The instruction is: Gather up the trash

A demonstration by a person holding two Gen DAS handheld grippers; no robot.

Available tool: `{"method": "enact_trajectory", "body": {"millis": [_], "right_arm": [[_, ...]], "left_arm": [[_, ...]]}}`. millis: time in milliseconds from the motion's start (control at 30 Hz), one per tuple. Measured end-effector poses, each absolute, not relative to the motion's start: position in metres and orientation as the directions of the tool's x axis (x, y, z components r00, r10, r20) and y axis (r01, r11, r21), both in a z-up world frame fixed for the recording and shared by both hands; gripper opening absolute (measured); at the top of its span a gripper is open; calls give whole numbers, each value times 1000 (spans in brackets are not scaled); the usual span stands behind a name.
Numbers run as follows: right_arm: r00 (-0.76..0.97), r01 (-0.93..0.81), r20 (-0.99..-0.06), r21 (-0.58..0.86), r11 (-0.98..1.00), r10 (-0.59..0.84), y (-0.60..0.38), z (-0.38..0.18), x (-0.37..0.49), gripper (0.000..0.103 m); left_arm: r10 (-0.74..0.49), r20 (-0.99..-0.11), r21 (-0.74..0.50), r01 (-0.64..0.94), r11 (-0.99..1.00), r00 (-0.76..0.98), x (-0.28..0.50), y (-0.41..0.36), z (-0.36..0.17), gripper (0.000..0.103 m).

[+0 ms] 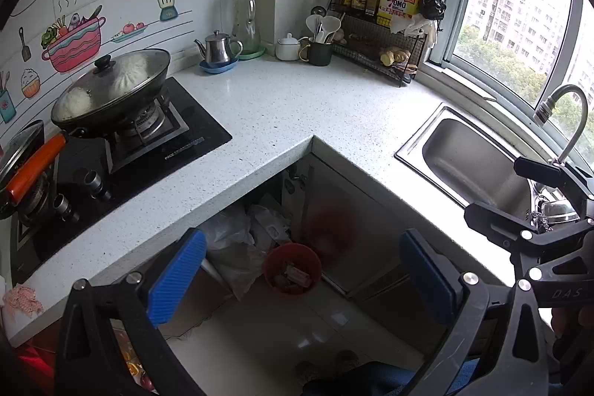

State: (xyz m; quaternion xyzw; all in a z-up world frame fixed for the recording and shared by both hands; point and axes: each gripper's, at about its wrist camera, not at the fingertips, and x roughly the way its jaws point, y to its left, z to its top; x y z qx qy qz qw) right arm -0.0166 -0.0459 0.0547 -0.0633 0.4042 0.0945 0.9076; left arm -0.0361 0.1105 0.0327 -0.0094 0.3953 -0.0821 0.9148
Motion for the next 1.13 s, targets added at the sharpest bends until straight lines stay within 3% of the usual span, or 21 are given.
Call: {"method": "enact_trajectory", "body": {"millis": [1133], "right_arm": [[635, -246, -757, -9, 969, 154, -45, 50, -11, 103]], "left_arm": [[-146, -735, -69, 140, 988, 663, -36, 112, 29, 103]]}}
